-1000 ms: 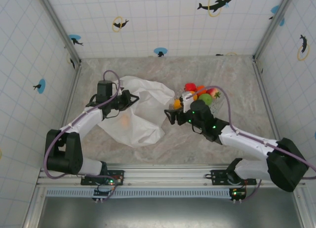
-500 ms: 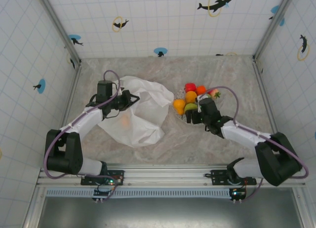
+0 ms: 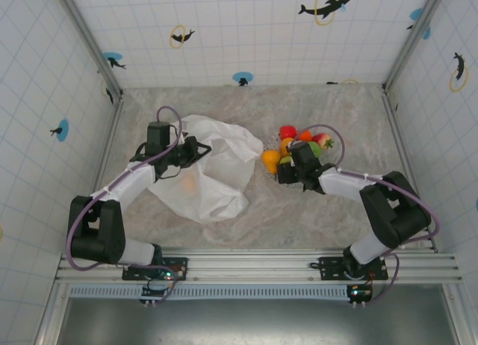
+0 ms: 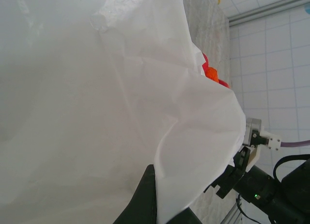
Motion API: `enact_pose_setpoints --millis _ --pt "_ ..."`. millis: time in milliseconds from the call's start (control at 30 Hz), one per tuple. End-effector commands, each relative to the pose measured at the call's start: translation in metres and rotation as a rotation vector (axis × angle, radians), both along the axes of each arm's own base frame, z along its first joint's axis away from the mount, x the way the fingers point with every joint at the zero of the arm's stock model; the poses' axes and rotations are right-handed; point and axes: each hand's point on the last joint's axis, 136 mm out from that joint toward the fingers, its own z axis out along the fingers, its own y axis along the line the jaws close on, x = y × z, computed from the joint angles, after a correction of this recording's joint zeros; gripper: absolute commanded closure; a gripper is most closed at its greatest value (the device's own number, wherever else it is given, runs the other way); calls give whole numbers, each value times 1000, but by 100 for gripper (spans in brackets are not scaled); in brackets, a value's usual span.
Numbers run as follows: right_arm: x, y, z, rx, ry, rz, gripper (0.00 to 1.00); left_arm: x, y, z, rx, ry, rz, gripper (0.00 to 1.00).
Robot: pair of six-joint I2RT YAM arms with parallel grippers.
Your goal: Place the fruits into the plastic bag
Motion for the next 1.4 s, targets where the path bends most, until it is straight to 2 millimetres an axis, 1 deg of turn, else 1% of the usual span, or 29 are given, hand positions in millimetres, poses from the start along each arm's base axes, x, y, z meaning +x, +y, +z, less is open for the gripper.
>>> enact_pose_setpoints --millis 0,167,300,400,500,633,667,700,767,800,833,933,1033,1100,1233,1367 --pt "16 9 13 10 -40 19 14 3 1 10 -5 -37 -16 100" --pt "16 5 9 6 -30 21 23 3 0 12 -6 -43 -18 100" --pt "14 4 11 7 -34 31 31 2 1 11 -6 -41 -18 100" --pt "9 -2 17 5 -49 29 34 3 1 11 -6 -41 -18 100" --pt "1 -9 27 7 -68 23 34 2 0 10 -6 -40 -19 100" --pt "-11 -18 46 28 -114 12 34 2 1 11 -6 -41 -19 100" --pt "-15 -17 52 48 -128 22 34 2 1 11 -6 -42 -19 100" --pt "-20 -12 58 80 -143 49 35 2 0 12 -9 -41 -20 100" --pt "-33 5 70 170 -182 125 36 2 0 14 -11 -46 -20 100" --pt "-39 19 81 227 -224 176 36 2 0 15 -11 -52 -20 100" --pt "-47 31 87 258 -246 222 36 2 0 17 -11 -58 -19 100" --pt "-65 66 98 275 -290 349 36 2 1 18 -7 -65 -16 100" --pt "-74 96 96 256 -286 450 36 2 1 19 -9 -67 -19 100" --pt "-76 114 89 228 -269 501 37 1 0 19 -11 -67 -21 100" --pt "-75 146 76 208 -238 588 37 1 0 23 -16 -76 -25 100" --pt "-68 173 69 222 -226 633 38 0 -1 24 -25 -76 -33 100"
